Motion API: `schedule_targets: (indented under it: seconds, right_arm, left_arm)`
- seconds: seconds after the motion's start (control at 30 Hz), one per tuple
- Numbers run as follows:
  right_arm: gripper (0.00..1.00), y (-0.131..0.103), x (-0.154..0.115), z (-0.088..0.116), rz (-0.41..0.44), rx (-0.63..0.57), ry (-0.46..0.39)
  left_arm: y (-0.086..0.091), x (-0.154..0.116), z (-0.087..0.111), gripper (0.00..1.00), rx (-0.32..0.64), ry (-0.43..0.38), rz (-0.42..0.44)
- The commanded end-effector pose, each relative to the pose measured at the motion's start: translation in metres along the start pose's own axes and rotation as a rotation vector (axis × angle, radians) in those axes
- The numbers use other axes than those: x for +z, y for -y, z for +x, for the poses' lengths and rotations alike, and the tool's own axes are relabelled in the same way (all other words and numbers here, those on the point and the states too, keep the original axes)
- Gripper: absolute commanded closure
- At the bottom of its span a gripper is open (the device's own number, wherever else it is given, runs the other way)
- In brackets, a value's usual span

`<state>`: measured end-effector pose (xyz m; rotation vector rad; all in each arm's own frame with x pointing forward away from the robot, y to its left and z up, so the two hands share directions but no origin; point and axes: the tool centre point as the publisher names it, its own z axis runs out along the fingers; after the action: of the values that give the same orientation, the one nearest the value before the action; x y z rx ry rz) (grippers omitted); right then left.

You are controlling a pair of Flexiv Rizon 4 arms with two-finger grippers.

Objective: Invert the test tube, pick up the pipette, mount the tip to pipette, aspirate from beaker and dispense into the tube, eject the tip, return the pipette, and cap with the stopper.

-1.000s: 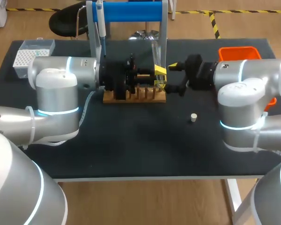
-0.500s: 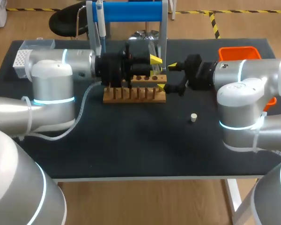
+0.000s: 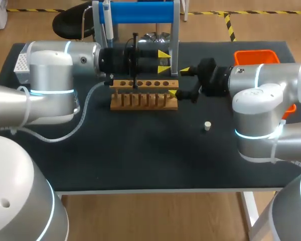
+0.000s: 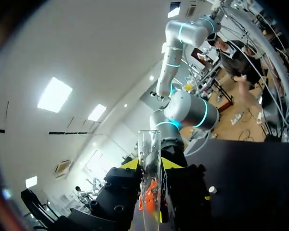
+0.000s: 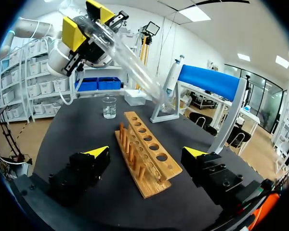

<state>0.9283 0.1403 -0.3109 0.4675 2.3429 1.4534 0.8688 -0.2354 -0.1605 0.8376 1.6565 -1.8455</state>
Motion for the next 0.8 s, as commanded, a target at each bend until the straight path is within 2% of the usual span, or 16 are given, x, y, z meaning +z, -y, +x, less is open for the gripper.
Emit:
schedule_targets:
  seconds: [0.03,0.13,0.2,0.4,0.6,0.8]
  right_arm:
    - [0.0,0.0,-0.001,0.0,0.001,0.0,0.0]
    - [0.0,0.0,-0.001,0.0,0.001,0.0,0.0]
    - [0.0,0.0,-0.001,0.0,0.001,0.0,0.0]
    - [0.0,0.0,-0.001,0.0,0.001,0.0,0.0]
    - [0.0,0.0,-0.001,0.0,0.001,0.0,0.0]
    - [0.0,0.0,-0.001,0.0,0.001,0.0,0.0]
  left_arm:
    - [-0.003,-0.005,-0.008,1.0,-0.217,0.0,0.022]
    - [0.001,-0.02,-0.026,1.0,-0.359,0.004,-0.023]
    - [0.003,-0.028,-0.039,1.0,-0.416,0.019,-0.05]
    - [0.0,-0.028,-0.063,1.0,-0.592,0.036,-0.091]
    - [-0.017,-0.022,-0.064,1.0,-0.729,0.067,-0.104]
    - [-0.026,-0.023,-0.064,1.0,-0.758,0.122,-0.088]
